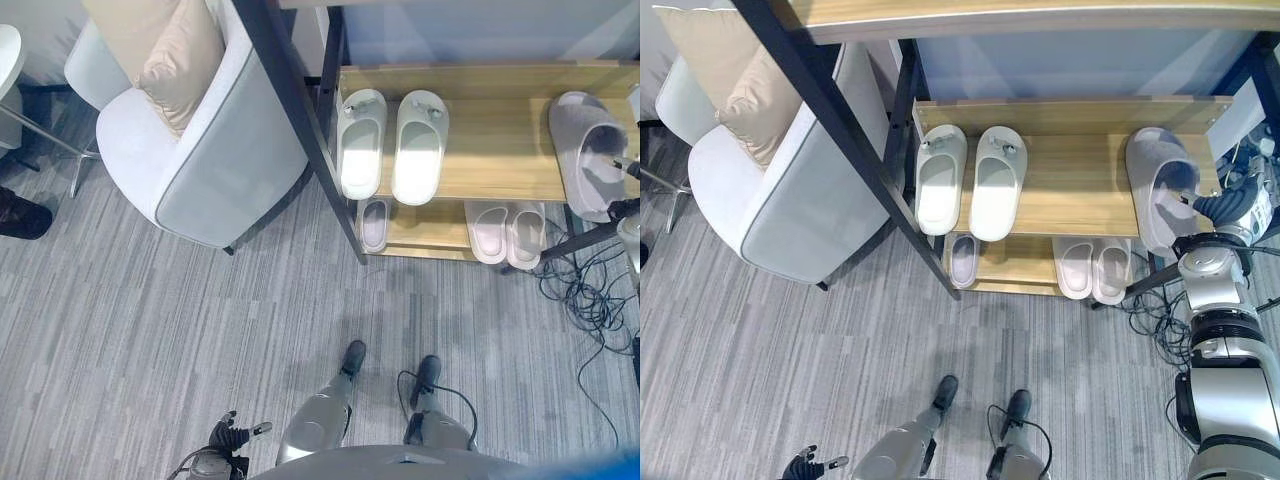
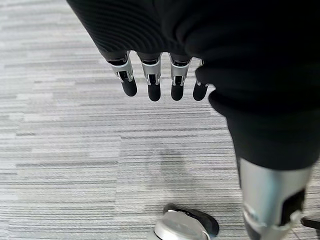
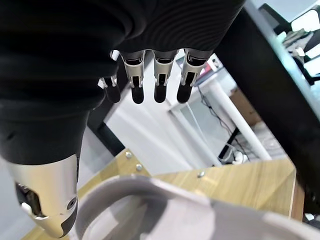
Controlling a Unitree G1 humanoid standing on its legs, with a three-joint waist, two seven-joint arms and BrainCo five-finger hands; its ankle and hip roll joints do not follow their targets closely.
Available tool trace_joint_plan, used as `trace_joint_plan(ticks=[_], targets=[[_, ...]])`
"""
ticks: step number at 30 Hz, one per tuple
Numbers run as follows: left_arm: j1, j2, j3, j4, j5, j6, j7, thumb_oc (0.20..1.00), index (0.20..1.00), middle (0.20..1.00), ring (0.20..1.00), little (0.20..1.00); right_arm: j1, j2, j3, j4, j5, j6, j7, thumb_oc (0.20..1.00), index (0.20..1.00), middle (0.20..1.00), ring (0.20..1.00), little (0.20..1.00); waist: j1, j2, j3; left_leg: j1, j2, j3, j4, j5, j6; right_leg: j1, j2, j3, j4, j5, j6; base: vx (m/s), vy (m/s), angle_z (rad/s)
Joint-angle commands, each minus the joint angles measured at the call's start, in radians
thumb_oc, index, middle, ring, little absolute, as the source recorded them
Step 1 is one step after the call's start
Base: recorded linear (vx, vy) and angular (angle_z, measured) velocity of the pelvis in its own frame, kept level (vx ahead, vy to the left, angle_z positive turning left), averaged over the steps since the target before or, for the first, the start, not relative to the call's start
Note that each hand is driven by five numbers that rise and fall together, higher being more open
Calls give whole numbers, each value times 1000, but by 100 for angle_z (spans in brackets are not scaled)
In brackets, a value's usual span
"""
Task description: Arrange the slippers neatly on the shoe rack.
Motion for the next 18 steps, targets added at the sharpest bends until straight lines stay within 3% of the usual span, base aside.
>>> trace_joint_plan(ticks=[1,11,18], targets=[[-31,36,-2,71,-52,-12,-15,1000,1000,1000,1000,1000,-18,15,65,-42,62,-13,-2,1000,1000,1000,1000,1000,-2,-65,-4,-12,22,47,-22,-16,-44,105,-57,-10,11,-82,103,14,-28,-23],[-61,23,-16,71,-71,-8,-5,1000,1000,1000,1000,1000,12,187,110,29,151,-32,86,1000,1000,1000,1000,1000,-27,-64,-8,2,14,54,-22,-24,-37,119,-67,-12,11,-84,100,15,6,-4],[-71,16,-4,79,-65,-2,-4,1000,1000,1000,1000,1000,53,194,127,-93,87,-36,86,1000,1000,1000,1000,1000,-34,-74,-8,7,13,55,-22,-27,-36,126,-70,-14,11,-84,100,0,0,0]])
